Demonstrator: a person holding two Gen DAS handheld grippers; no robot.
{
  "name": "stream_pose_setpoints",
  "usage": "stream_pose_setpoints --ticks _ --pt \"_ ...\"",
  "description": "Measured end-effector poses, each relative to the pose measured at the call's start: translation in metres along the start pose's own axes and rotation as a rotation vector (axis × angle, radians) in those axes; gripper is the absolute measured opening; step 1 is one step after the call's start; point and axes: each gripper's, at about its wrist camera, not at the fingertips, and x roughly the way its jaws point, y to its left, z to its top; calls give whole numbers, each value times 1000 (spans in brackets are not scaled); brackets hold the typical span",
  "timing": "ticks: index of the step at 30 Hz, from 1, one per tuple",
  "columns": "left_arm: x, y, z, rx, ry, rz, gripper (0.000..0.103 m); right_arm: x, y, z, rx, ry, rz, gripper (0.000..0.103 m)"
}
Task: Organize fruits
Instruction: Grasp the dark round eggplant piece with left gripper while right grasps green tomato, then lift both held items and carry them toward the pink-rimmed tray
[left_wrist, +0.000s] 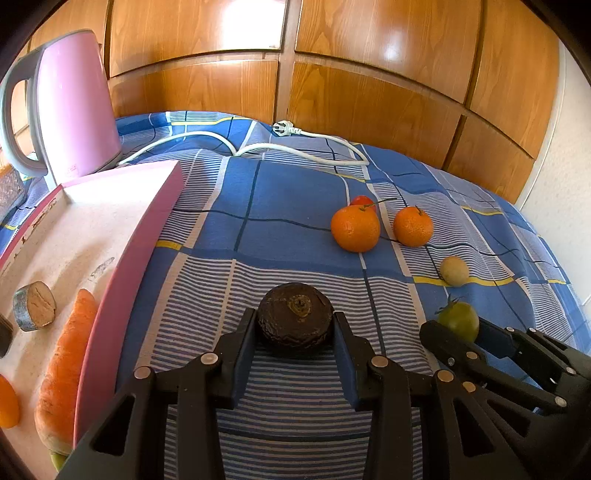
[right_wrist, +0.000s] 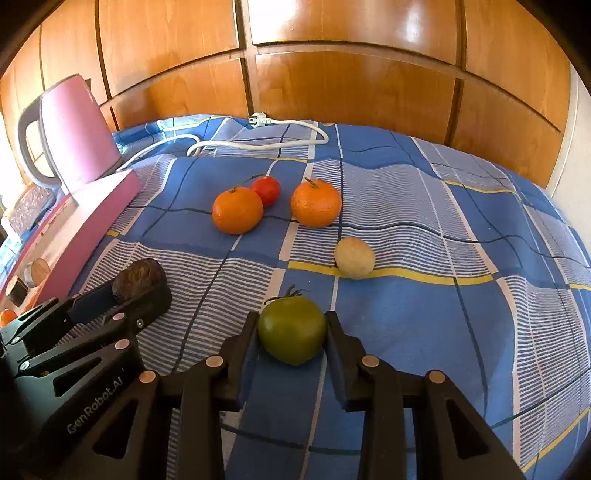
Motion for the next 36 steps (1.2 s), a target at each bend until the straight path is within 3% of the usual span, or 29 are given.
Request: stream_pose_setpoints --ticks 14,36 --pt "-3 -2 -2 10 -2 4 40 -2 0 -2 -3 -12 -3 35" --pt "-46 -9 -37 79 -5 22 40 -28 8 -28 13 -21 -10 34"
